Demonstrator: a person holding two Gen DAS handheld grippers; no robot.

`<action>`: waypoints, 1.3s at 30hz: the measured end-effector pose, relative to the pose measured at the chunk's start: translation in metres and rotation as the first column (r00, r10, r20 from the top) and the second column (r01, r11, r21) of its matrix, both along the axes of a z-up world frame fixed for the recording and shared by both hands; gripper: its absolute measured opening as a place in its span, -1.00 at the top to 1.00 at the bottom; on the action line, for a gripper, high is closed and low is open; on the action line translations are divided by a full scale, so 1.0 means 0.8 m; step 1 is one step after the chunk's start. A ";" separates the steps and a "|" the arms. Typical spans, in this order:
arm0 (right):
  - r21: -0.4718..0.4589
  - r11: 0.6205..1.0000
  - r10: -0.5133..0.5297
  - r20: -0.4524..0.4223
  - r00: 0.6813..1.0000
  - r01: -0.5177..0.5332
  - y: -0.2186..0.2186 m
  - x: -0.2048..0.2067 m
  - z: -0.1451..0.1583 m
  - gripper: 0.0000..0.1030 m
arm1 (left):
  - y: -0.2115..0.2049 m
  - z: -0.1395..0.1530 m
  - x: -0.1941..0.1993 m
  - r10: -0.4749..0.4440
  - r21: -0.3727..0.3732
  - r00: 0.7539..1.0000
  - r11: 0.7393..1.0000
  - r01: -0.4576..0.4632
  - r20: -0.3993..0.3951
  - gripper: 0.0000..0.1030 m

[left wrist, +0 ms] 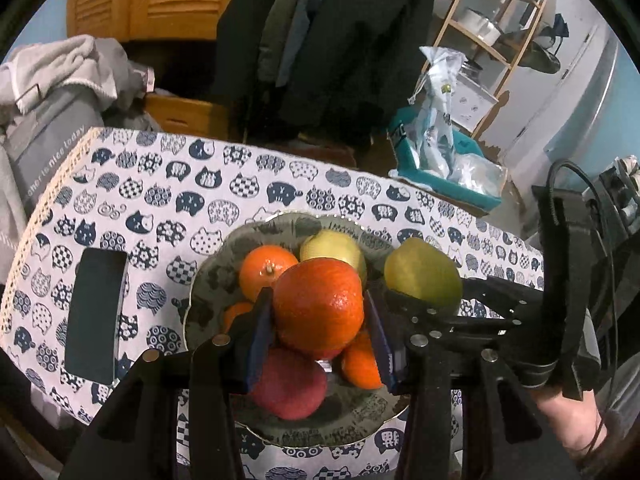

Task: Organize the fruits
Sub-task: 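Open both grippers to release the orange and pear into the bowl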

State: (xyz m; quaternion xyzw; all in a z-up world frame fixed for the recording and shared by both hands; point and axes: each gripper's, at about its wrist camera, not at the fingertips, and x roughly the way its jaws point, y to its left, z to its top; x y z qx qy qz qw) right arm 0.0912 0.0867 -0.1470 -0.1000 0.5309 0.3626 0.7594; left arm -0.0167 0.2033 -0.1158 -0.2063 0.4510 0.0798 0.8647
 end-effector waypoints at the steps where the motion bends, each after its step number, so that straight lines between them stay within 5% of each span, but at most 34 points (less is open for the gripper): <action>1: -0.002 1.000 0.002 -0.008 1.000 -0.002 0.002 0.000 -0.004 -0.29 | -0.001 -0.002 0.000 -0.002 -0.002 1.000 1.000 0.002 -0.004 0.11; 8: -0.017 1.000 -0.001 -0.037 0.999 0.000 0.004 0.002 -0.022 -0.32 | -0.004 -0.010 0.001 -0.004 0.002 1.000 1.000 0.004 -0.028 0.11; 24: 0.085 0.994 -0.066 -0.043 0.997 0.070 -0.018 0.013 0.019 -0.42 | 0.001 -0.056 0.011 0.025 -0.061 0.991 0.998 -0.033 -0.133 0.10; 39: 0.078 0.994 -0.074 -0.002 0.997 0.074 -0.026 0.004 0.039 -0.48 | -0.002 -0.072 0.007 0.052 -0.028 0.981 0.998 -0.058 -0.185 -0.25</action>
